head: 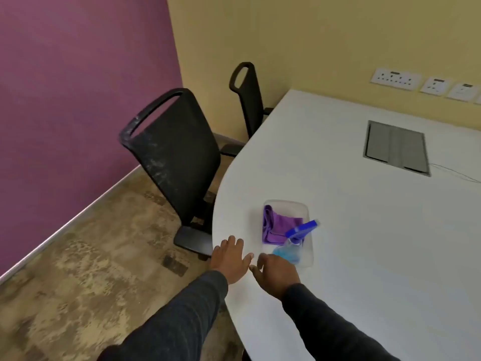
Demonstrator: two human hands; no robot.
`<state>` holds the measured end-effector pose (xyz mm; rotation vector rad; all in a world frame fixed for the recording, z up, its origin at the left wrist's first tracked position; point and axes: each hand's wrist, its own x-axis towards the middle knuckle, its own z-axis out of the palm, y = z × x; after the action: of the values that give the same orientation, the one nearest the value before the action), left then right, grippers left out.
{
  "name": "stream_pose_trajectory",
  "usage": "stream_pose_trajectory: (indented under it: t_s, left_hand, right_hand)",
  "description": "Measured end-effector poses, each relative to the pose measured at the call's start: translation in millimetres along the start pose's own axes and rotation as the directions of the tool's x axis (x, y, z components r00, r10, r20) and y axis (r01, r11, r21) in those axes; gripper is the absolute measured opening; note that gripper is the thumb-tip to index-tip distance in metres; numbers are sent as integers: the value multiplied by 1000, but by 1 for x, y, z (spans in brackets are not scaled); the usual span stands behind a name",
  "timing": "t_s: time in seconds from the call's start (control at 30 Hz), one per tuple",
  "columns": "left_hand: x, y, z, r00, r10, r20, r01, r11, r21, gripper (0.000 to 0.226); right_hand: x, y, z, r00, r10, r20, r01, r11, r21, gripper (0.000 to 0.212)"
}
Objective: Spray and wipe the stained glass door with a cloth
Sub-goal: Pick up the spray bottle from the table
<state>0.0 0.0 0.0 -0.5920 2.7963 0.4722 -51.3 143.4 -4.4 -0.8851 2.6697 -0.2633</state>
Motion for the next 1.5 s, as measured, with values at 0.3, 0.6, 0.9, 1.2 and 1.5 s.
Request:
stream_pose_trajectory:
  t_s: [0.3,0.6,0.9,1.2,1.5]
  left_hand:
    - [24,27,33,981,87,174,-94,995,33,69]
    - [30,25,45,977,57,206,-62,998,17,70]
    - [18,13,32,986,73,149,-74,997,1,67]
    - [-25,-38,7,1000,-26,15,27,999,-29,71]
    - [-127,-143,-18,977,-196,-85,192,980,-57,65]
  right_hand:
    - [-5,51,-17,854,506,-116,-473,851,227,84]
    - [24,47,-17,892,409,-191,-188,721,666,50]
    - [36,34,-75,894,257,-366,98,686,721,25]
    - [15,-50,-114,836,191,-515,257,693,674,26]
    - [-20,-164,-64,922,32,-386,279,635,720,19]
